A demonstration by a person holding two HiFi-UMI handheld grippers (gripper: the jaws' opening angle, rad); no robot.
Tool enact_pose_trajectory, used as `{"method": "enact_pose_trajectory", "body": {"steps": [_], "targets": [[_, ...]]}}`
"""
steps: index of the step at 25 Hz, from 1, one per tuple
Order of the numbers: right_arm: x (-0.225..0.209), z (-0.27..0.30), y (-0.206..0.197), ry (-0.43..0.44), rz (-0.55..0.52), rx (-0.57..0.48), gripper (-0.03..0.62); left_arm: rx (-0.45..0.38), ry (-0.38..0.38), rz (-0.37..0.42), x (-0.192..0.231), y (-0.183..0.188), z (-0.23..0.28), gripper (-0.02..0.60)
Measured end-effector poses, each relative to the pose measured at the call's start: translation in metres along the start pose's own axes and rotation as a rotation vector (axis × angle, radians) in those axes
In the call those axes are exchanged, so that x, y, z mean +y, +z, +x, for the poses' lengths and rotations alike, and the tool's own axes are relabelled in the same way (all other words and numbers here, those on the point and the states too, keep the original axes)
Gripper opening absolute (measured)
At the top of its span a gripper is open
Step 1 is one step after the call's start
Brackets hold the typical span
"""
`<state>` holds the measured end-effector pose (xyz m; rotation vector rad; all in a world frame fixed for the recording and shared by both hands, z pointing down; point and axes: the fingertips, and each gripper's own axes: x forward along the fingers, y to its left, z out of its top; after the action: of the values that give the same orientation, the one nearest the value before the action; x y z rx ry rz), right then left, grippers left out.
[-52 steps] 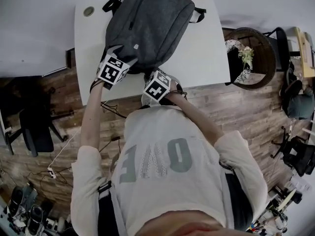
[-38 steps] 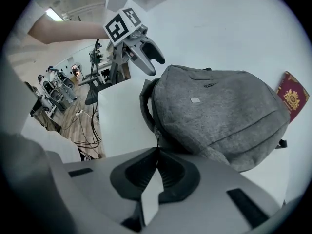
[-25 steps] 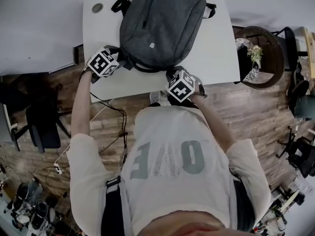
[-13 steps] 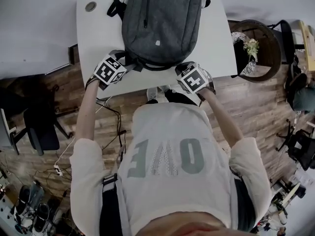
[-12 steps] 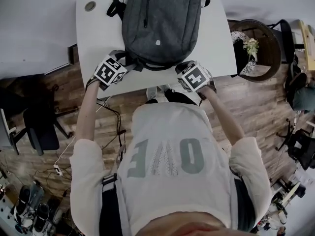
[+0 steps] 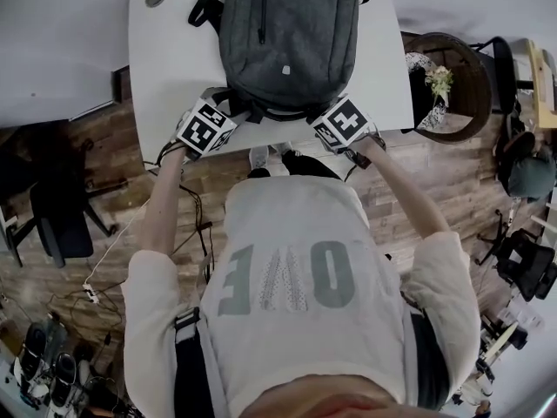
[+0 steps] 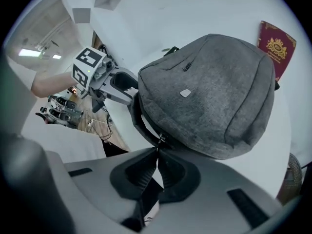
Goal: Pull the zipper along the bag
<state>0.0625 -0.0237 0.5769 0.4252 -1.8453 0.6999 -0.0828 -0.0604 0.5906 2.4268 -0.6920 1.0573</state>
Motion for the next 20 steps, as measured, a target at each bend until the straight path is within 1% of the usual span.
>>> {"method": "enact_pose_trajectory", "body": {"steps": [2, 6, 9, 12, 20], "targets": [[0.003, -0.003, 0.002, 0.028, 0.017, 0.012, 0.029, -0.009, -0.001, -0.006, -0.005, 0.002, 0.002, 0.252], [0.016, 0.002, 0.006, 0.124, 0.069, 0.034, 0.031, -0.024, -0.016, -0.016, -0.023, 0.009, 0.011, 0.253], [0.021, 0.004, 0.005, 0.131, 0.051, 0.045, 0.029, -0.032, -0.023, -0.018, -0.037, 0.015, 0.019, 0.253], [0.026, 0.007, 0.009, 0.155, 0.082, 0.032, 0.031, -0.042, -0.032, -0.009, -0.043, 0.018, 0.023, 0.253], [0.038, 0.014, 0.027, 0.153, 0.069, 0.009, 0.031, -0.013, -0.067, 0.046, -0.051, 0.025, 0.029, 0.252]]}}
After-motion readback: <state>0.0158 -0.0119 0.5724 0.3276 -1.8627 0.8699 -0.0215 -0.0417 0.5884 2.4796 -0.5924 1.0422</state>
